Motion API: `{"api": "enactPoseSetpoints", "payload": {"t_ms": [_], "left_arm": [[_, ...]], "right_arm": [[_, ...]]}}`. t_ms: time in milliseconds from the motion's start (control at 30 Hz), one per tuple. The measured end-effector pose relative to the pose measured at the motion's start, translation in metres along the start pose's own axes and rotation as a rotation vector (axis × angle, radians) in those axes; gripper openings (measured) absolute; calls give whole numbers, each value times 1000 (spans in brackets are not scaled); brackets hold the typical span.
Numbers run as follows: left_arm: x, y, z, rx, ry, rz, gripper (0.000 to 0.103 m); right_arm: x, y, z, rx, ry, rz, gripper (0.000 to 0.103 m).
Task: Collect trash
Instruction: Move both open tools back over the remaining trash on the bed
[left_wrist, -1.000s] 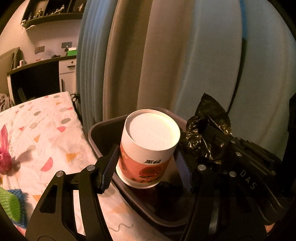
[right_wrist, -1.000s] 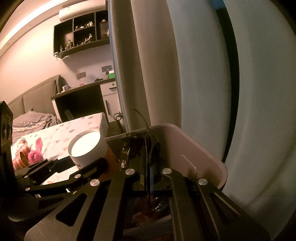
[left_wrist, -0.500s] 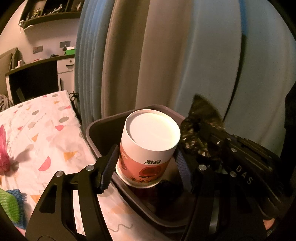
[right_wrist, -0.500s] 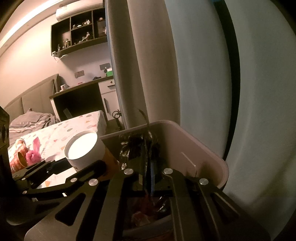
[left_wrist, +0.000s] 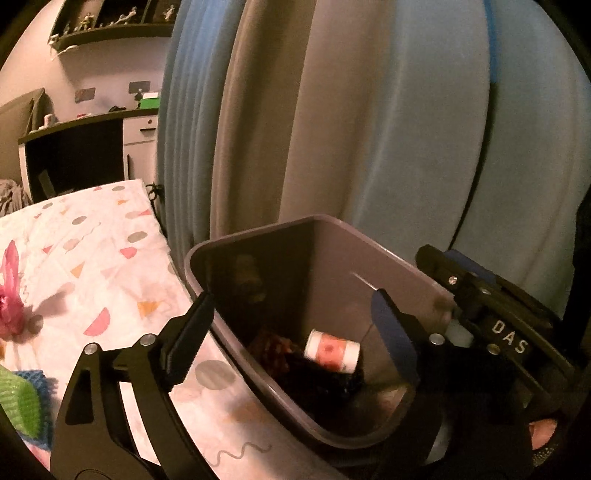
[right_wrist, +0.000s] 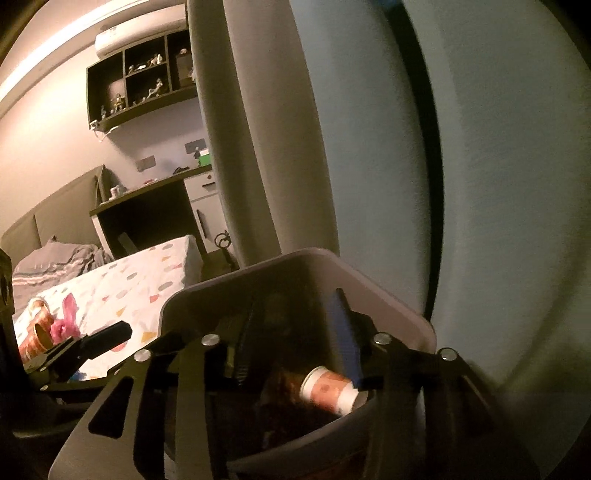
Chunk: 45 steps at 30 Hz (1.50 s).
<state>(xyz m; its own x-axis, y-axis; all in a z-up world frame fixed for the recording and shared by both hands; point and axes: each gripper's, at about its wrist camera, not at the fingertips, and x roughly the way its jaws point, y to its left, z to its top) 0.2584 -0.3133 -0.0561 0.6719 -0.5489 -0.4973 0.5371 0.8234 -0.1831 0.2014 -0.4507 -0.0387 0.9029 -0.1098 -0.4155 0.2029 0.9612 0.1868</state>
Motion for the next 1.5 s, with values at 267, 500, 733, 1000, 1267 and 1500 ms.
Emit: {"api": "enactPoseSetpoints", "payload": {"t_ms": [267,500,733,1000,1267,1500], "left_arm": [[-21,4,-4,15,-8,64,86],[-62,33,-12,-57,-24,210,86],[-121,66,-27,-100,-72,352,86],[-192,128,-51,-191,-109,540,87],[-258,184,-71,-288,-167,702,87],[-288,217,-86,-363,-182,768,88]], "right_arm": [[-18,7,-1,-3,-39,-11,64],[-40,25,-10,-13,-60,7,83],[-62,61,-22,-54,-58,67,87],[-74,123,-42,-105,-17,192,89],[-70,196,-65,-205,65,297,89],[-50,254,-87,-313,136,344,89]]}}
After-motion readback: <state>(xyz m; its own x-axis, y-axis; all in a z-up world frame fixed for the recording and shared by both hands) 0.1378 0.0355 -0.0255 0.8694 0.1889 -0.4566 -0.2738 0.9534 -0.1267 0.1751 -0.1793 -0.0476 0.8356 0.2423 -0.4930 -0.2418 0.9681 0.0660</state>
